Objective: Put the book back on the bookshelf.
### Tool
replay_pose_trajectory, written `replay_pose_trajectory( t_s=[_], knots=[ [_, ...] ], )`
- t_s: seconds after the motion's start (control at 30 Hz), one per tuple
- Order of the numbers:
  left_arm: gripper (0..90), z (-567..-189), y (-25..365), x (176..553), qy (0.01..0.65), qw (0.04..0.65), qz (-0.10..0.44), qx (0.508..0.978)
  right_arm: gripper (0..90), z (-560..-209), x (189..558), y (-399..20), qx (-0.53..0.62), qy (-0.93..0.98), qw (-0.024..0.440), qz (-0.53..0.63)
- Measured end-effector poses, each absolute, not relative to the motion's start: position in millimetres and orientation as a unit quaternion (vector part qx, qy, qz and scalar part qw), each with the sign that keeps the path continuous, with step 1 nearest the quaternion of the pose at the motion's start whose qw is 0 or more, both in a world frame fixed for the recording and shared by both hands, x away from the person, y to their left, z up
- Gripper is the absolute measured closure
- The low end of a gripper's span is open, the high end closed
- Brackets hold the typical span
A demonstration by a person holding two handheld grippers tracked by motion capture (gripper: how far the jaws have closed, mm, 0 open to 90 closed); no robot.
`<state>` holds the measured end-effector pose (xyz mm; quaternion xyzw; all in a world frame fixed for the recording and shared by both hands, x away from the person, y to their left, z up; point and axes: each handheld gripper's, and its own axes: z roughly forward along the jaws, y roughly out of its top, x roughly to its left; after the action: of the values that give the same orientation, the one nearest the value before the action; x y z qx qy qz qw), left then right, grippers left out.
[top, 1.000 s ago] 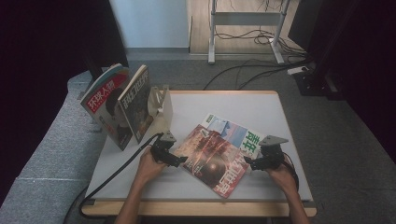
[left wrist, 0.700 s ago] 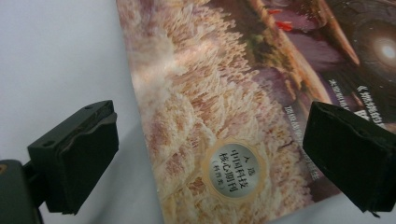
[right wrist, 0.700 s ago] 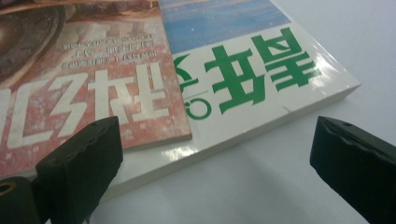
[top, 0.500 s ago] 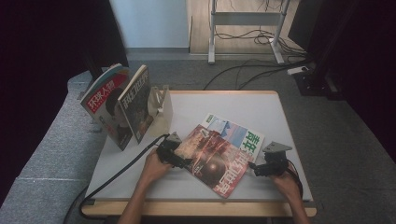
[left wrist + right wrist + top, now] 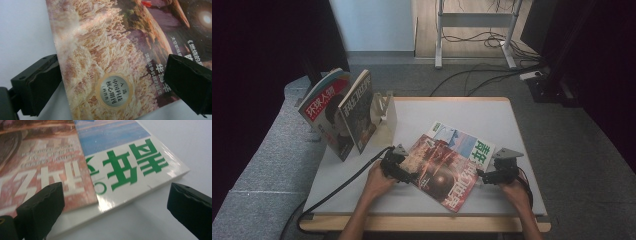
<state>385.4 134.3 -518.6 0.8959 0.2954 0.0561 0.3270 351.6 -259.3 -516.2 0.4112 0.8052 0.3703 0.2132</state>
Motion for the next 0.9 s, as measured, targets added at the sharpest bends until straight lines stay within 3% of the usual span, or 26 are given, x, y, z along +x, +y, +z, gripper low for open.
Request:
replay_pose_trajectory(
  t_s=[0.53, 0.9],
  knots=[
    [0.0, -518.1, 134.1, 382.1, 0.291, 0.318, 0.052, 0.901, 1.6, -518.8, 340.8, -266.5, 0.406, 0.814, 0.219, 0.352],
    [0.0, -517.7, 136.2, 375.0, 0.298, 0.311, 0.048, 0.901, 0.0, -520.3, 356.0, -267.3, 0.422, 0.806, 0.219, 0.352]
  ],
)
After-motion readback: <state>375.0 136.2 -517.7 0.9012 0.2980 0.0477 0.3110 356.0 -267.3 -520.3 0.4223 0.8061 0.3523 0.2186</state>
